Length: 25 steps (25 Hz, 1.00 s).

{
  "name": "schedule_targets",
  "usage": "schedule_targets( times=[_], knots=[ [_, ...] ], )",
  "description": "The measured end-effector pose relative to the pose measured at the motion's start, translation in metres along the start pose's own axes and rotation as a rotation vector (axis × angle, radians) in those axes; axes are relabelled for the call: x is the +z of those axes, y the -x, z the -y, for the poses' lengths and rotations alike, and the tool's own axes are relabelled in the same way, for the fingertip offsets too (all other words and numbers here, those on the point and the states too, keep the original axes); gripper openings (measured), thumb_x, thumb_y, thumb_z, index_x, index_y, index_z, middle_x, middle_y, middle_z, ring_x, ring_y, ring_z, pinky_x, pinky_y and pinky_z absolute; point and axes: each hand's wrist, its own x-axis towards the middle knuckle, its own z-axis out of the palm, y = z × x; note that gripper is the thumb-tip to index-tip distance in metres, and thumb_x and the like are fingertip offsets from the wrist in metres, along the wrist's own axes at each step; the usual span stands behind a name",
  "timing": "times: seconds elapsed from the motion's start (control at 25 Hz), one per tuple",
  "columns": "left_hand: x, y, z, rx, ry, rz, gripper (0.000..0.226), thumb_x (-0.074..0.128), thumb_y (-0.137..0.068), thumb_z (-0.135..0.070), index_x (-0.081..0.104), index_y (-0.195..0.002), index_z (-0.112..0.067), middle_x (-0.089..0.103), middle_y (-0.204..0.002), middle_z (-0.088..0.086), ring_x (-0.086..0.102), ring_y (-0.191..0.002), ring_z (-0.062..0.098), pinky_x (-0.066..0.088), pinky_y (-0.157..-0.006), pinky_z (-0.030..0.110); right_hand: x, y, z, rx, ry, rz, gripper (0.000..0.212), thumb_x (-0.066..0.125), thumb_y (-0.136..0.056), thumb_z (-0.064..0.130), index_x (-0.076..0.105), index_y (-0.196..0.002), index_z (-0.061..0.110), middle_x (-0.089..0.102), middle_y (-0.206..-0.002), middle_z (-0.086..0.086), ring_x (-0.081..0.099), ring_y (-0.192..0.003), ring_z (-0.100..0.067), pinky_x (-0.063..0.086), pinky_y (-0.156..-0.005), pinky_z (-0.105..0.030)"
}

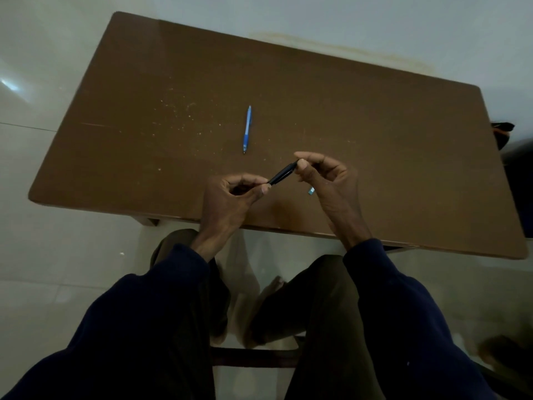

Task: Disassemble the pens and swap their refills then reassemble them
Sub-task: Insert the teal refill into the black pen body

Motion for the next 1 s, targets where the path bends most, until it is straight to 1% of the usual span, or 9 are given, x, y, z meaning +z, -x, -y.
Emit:
schedule_targets(
  times=[0.12, 0.24, 0.32, 0.52, 0.6, 0.68, 0.76, 0.8, 1.0],
  knots=[
    [0.003, 0.001, -0.009, 0.015, 0.012, -0.004, 0.016, 0.083, -0.082, -0.016, 0.08, -0.098, -0.015, 0.079, -0.09, -0.009, 0.074, -0.087, 0.005, 0.058, -0.074, 0.017, 0.01, 0.009, 0.006, 0.084, -0.15, 0.006, 0.035, 0.067, -0.094, 0.022, 0.068, -0.124, 0.005, 0.074, -0.112, -0.013, 0.069, -0.095, -0.023, 0.058, -0.088, -0.034],
    [0.005, 0.005, -0.019, 0.024, 0.068, 0.016, 0.016, 0.082, -0.084, -0.016, 0.08, -0.099, -0.012, 0.08, -0.089, -0.007, 0.075, -0.086, 0.008, 0.058, -0.073, 0.019, 0.017, 0.02, 0.012, 0.082, -0.266, 0.055, 0.033, 0.054, -0.104, 0.015, 0.063, -0.127, -0.007, 0.071, -0.121, -0.023, 0.068, -0.113, -0.034, 0.055, -0.096, -0.043],
    [0.005, 0.01, -0.025, 0.014, 0.111, 0.041, 0.014, 0.08, -0.086, -0.017, 0.08, -0.099, -0.013, 0.08, -0.089, -0.005, 0.076, -0.086, 0.012, 0.058, -0.073, 0.022, 0.019, 0.026, 0.019, 0.087, -0.408, 0.078, 0.033, 0.047, -0.107, 0.013, 0.063, -0.124, -0.01, 0.069, -0.121, -0.026, 0.066, -0.116, -0.036, 0.055, -0.097, -0.042],
    [0.004, 0.027, -0.034, -0.017, 0.172, 0.139, 0.013, 0.074, -0.092, -0.021, 0.081, -0.098, -0.012, 0.08, -0.088, 0.002, 0.073, -0.082, 0.012, 0.056, -0.073, 0.022, 0.023, 0.037, 0.035, 0.119, -0.625, 0.037, 0.031, 0.041, -0.11, 0.024, 0.064, -0.109, 0.003, 0.072, -0.099, -0.018, 0.069, -0.098, -0.032, 0.056, -0.094, -0.045],
    [0.003, 0.039, -0.033, -0.098, 0.228, 0.13, 0.017, 0.072, -0.093, -0.025, 0.081, -0.099, -0.011, 0.08, -0.088, 0.006, 0.073, -0.08, 0.014, 0.056, -0.073, 0.022, 0.023, 0.039, 0.044, 0.178, -0.761, -0.012, 0.032, 0.039, -0.111, 0.035, 0.058, -0.105, 0.011, 0.064, -0.085, -0.011, 0.065, -0.081, -0.026, 0.057, -0.082, -0.041],
    [0.002, 0.052, -0.031, -0.197, 0.312, 0.112, 0.021, 0.07, -0.094, -0.028, 0.08, -0.098, -0.01, 0.08, -0.089, 0.008, 0.073, -0.078, 0.018, 0.058, -0.073, 0.022, 0.021, 0.04, 0.051, 0.229, -0.895, -0.045, 0.036, 0.037, -0.11, 0.044, 0.054, -0.098, 0.015, 0.045, -0.072, -0.001, 0.043, -0.062, -0.014, 0.043, -0.062, -0.029],
    [0.0, 0.062, -0.029, -0.245, 0.337, 0.117, 0.026, 0.068, -0.095, -0.03, 0.079, -0.1, -0.007, 0.08, -0.09, 0.01, 0.072, -0.078, 0.018, 0.057, -0.073, 0.021, 0.018, 0.042, 0.056, 0.275, -0.996, -0.025, 0.047, 0.037, -0.107, 0.054, 0.053, -0.087, 0.015, 0.028, -0.066, 0.002, 0.021, -0.059, -0.011, 0.022, -0.057, -0.026],
    [0.0, 0.067, -0.028, -0.263, 0.344, 0.121, 0.027, 0.067, -0.096, -0.03, 0.079, -0.1, -0.006, 0.08, -0.09, 0.011, 0.072, -0.078, 0.018, 0.056, -0.071, 0.019, 0.016, 0.044, 0.058, 0.29, -1.015, -0.004, 0.053, 0.037, -0.105, 0.059, 0.051, -0.081, 0.014, 0.021, -0.065, 0.002, 0.015, -0.06, -0.011, 0.017, -0.057, -0.027],
    [-0.002, 0.082, -0.033, -0.319, 0.4, 0.18, 0.035, 0.062, -0.098, -0.039, 0.079, -0.1, -0.009, 0.079, -0.097, 0.013, 0.073, -0.085, 0.021, 0.054, -0.072, 0.018, 0.013, 0.05, 0.07, 0.293, -1.045, 0.072, 0.063, 0.038, -0.1, 0.064, 0.029, -0.061, 0.016, 0.013, -0.057, 0.003, 0.01, -0.053, -0.011, 0.009, -0.054, -0.03]
  ],
)
